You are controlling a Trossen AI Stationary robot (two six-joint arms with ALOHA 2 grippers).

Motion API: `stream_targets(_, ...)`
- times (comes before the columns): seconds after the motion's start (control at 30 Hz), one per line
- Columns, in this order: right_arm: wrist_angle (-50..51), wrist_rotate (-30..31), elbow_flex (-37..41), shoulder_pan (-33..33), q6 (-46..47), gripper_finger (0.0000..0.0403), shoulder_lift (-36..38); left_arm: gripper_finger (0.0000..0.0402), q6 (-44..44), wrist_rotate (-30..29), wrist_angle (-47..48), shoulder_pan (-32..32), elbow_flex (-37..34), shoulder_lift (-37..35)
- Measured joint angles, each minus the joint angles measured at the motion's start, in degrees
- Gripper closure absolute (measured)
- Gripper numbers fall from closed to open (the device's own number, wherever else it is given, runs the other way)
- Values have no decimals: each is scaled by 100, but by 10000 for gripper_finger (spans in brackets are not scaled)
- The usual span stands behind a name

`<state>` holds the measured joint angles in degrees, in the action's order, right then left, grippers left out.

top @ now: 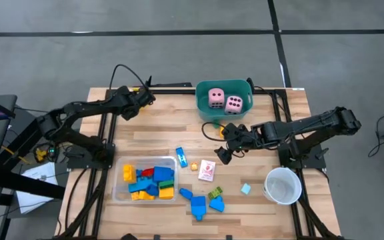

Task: Pick & Place Toys
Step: Put the pink playing card into the yellow bin

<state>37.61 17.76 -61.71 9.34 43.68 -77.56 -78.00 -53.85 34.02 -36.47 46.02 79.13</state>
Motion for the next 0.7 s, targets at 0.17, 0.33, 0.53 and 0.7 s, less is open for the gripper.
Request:
stream_targets(0.17, 154, -17, 0, 0, -20, 37, 0, 345, 13, 117, -24, -187, 0, 55)
stream_targets(0.33, 187, -15, 0, -5, -84, 37, 0, 345, 15, 183, -39, -278, 2, 55)
stream_targets(0.53, 189, -17, 0, -93, -180, 37, 0, 344, 15, 197, -75, -284, 2, 55)
stream_targets(0.7, 184, -34, 0, -129, -227, 37, 0, 333, 15, 215, -79, -284, 2, 55)
